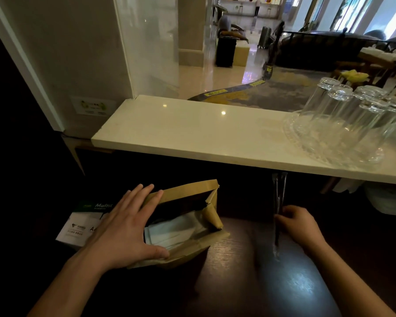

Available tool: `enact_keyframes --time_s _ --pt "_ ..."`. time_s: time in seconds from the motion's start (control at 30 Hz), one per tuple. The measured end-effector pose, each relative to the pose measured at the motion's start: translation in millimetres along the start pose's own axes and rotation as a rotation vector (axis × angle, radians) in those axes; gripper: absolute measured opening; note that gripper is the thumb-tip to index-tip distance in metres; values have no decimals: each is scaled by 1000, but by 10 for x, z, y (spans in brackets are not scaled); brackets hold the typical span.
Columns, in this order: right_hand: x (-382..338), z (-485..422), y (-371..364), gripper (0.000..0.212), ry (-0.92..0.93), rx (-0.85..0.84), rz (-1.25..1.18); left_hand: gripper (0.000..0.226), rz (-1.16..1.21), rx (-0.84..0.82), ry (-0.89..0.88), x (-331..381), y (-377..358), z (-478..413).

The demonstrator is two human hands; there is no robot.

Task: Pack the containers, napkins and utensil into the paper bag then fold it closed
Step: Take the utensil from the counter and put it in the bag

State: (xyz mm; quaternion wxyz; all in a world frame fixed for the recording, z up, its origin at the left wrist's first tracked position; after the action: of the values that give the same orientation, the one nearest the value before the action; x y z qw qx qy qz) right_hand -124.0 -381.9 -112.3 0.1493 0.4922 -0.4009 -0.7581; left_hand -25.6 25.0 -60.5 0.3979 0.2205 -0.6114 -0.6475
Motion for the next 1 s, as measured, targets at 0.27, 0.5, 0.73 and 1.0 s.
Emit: enact_keyframes --time_s 0.27,0.5,0.73,1.0 --pt "-1484 384 315 8 557 -82 -575 128 33 14 3 -18 -31 -7" --pt "-2228 538 -217 10 801 -390 -281 124 58 4 -7 -35 -7 -13" --pt "-2300 518 -780 22 979 -472 676 122 106 -5 1 -105 -4 41" --pt "-2219 380 -1260 14 801 -572 1043 121 116 -38 17 -163 -17 75"
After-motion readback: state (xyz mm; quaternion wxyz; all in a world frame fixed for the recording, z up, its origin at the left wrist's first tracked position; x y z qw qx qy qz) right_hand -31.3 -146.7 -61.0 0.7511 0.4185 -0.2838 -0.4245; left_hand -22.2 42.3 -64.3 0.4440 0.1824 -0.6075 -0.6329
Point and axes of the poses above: each hand's wrist, its own z-axis away from the middle knuckle, its own y-axis out of the back of the hand, x = y × z, the point moved 3 cm from there along -z, towards the middle knuckle, and after that the axes turned 10 degrees about -x, right-handed, at the moved point
